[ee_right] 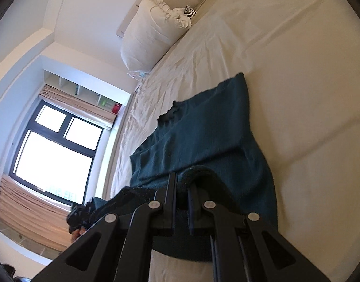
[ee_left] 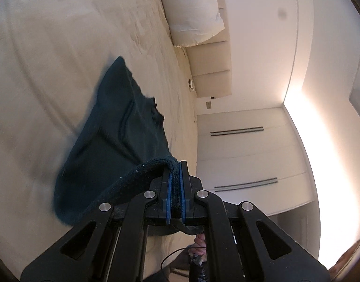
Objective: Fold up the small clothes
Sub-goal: 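Lift the hem with both grippers and fold it toward the collar, then lower the folded hem onto the sweater and open both grippers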
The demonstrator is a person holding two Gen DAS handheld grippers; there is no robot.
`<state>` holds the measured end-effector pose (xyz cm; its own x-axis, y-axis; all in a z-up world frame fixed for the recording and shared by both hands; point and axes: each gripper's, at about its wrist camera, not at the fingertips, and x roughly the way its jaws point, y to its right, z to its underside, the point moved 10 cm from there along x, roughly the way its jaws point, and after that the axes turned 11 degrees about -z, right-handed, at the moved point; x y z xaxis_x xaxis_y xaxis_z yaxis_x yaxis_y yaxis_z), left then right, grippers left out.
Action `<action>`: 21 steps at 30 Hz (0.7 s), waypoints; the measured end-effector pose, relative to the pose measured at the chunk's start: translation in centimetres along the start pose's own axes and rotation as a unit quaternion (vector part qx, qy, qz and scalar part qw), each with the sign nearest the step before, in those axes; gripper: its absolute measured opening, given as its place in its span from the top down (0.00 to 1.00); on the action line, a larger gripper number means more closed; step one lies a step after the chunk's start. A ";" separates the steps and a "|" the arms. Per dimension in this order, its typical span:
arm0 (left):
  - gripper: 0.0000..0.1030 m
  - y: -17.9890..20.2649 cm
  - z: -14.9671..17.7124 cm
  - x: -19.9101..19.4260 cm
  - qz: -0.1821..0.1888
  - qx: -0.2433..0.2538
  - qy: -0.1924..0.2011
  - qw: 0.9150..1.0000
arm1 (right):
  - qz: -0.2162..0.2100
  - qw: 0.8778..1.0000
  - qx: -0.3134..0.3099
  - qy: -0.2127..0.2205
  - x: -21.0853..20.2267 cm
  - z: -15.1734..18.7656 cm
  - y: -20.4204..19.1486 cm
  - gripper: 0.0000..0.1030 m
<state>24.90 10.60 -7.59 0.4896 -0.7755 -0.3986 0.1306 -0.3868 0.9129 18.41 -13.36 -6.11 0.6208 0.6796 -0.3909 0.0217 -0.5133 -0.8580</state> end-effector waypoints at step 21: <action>0.96 -3.1 -15.0 13.6 -0.097 -0.035 0.013 0.995 | 0.081 0.995 0.043 0.026 8.8 -12.9 7.2 0.88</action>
<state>44.04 8.75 -14.49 0.4715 -0.6757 -0.5667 0.2847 -0.4915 0.8230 34.14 -17.78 -11.41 0.6505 0.5617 -0.5113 -0.1487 -0.5660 -0.8109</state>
